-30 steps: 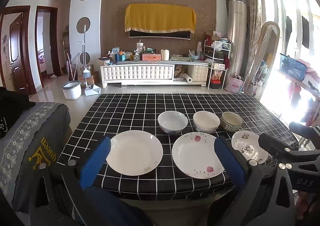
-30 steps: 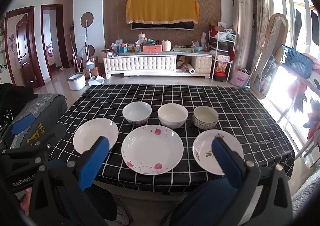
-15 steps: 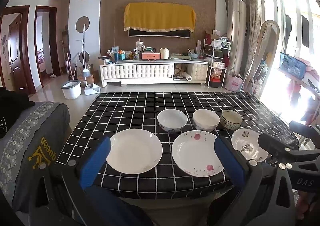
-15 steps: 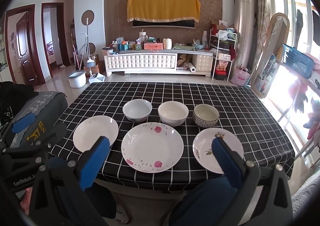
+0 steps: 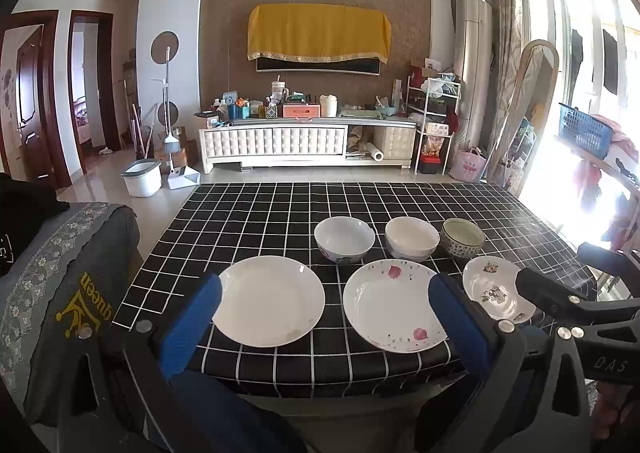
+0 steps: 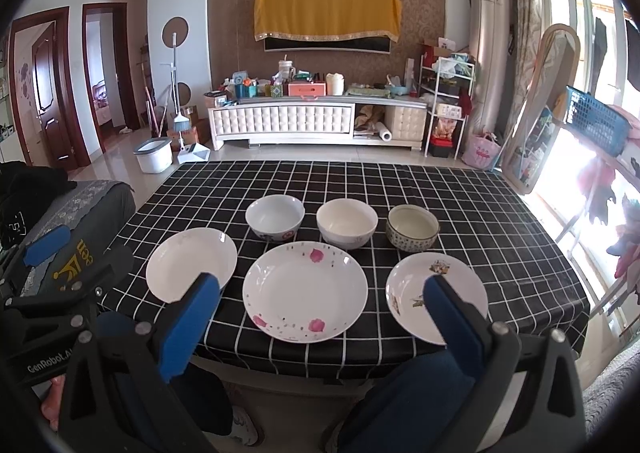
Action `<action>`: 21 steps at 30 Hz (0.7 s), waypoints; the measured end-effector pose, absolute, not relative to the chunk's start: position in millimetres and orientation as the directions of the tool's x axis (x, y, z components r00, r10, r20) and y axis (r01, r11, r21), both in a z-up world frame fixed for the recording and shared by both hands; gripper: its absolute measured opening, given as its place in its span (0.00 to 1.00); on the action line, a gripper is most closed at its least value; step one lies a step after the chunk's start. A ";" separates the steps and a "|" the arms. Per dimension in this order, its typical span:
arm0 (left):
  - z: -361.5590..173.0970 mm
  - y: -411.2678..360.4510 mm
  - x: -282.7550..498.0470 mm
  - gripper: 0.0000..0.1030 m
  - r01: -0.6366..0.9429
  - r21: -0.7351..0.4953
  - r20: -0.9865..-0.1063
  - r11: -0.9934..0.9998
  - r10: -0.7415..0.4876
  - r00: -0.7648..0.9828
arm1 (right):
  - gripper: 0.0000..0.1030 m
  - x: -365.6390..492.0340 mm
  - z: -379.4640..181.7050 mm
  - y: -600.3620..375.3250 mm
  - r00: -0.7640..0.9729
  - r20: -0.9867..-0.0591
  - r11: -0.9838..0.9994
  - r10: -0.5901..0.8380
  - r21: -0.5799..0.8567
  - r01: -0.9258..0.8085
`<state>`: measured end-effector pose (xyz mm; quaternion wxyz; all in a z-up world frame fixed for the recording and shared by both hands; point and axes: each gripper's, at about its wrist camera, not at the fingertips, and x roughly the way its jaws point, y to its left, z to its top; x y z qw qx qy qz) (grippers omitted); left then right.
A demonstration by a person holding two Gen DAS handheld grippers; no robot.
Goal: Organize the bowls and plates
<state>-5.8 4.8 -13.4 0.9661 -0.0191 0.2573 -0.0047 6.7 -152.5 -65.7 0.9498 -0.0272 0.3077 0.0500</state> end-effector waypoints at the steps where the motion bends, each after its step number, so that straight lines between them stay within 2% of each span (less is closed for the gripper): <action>1: -13.2 5.0 -5.8 0.99 -0.001 -0.039 -0.497 0.999 -0.018 0.868 | 1.00 6.8 -65.7 -152.4 0.805 -0.588 0.994 0.078 -0.020 -0.111; 21: -3.4 8.6 -0.8 0.99 0.008 -0.036 -0.492 0.999 -0.024 0.870 | 1.00 8.8 -59.3 -152.9 0.802 -0.592 0.995 0.075 -0.008 -0.099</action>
